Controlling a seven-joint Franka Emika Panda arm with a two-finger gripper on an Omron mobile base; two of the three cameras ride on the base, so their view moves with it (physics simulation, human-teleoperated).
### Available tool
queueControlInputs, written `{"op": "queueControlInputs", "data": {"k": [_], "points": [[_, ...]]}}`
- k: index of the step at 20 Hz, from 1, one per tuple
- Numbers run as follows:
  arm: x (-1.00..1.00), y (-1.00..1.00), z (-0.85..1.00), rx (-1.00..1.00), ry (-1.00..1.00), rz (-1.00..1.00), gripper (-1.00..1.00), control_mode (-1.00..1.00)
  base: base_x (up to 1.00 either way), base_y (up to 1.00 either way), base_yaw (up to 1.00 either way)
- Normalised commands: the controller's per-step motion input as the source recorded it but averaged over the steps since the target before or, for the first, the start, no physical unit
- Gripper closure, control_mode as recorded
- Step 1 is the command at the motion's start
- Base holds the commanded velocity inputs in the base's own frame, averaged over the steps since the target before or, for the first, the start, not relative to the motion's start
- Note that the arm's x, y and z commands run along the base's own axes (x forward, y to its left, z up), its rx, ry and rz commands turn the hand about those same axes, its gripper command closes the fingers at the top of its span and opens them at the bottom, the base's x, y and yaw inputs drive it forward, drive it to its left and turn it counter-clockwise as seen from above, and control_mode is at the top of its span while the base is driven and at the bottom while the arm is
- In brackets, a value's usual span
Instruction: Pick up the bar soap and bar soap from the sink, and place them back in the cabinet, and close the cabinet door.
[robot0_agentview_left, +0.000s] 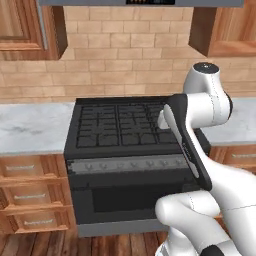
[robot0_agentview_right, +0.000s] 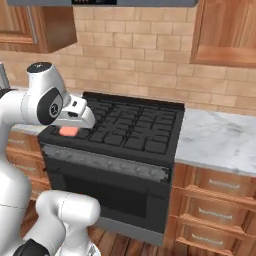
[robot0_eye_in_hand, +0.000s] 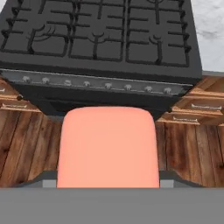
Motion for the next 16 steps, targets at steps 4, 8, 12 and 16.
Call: {"op": "queueControlInputs", "data": {"k": [4,8,12,16], "points": [[0.0,0.0,0.0,0.0,0.0,0.0,1.0,1.0,0.16,0.0,-0.54],[0.0,0.0,0.0,0.0,0.0,0.0,1.0,1.0,0.17,0.0,-0.49],[0.0,0.0,0.0,0.0,0.0,0.0,1.0,1.0,0.14,0.0,-0.44],[0.0,0.0,0.0,0.0,0.0,0.0,1.0,1.0,0.18,0.0,-0.39]]}}
